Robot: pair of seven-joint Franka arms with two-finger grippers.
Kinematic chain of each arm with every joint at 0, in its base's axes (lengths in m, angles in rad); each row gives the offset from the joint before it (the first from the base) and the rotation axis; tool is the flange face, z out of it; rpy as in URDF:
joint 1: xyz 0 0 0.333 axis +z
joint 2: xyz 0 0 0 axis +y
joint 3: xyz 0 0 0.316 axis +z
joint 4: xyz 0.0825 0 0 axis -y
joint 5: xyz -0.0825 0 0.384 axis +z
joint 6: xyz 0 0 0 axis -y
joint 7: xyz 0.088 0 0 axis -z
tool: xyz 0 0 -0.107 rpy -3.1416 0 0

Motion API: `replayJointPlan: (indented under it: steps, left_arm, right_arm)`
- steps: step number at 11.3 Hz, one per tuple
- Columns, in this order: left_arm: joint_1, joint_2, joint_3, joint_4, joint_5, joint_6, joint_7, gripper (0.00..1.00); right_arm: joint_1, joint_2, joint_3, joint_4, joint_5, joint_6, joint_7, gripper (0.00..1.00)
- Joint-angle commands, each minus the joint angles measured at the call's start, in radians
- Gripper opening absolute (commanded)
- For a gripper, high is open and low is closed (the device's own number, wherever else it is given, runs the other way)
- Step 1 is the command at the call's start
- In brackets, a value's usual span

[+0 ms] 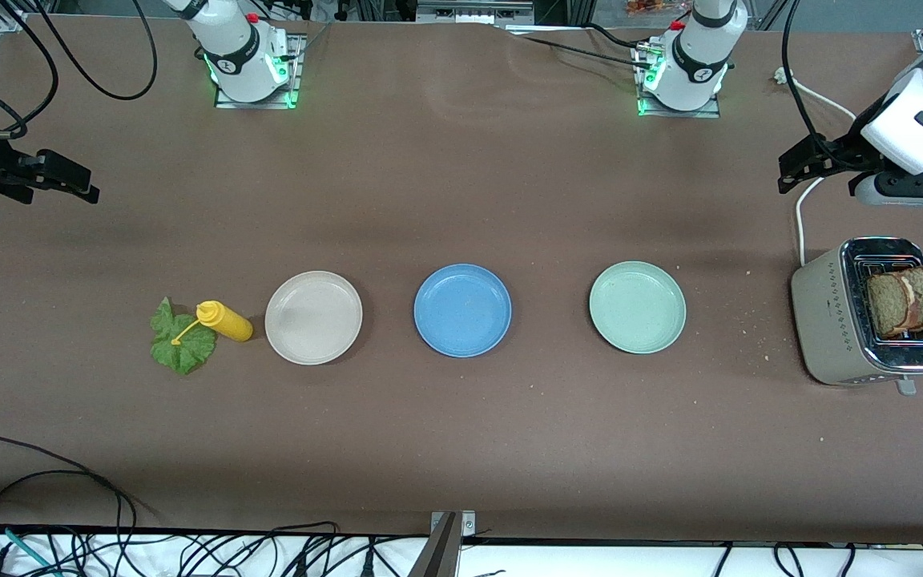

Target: Make sandwich in blue plate with both arms

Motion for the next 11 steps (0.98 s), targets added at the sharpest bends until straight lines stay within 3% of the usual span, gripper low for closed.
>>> replayJointPlan:
  steps: [1,11]
  left_arm:
    - [0.005,-0.016,-0.001,-0.006,0.007,-0.011,0.004,1.00]
    - [0.005,-0.016,-0.002,-0.004,0.007,-0.022,0.006,1.00]
  right_arm:
    - [0.001,-0.023,-0.002,-0.031,0.009,0.007,0.015,1.00]
    - [-0.001,-0.010,-0.005,-0.017,0.014,0.007,0.016,1.00]
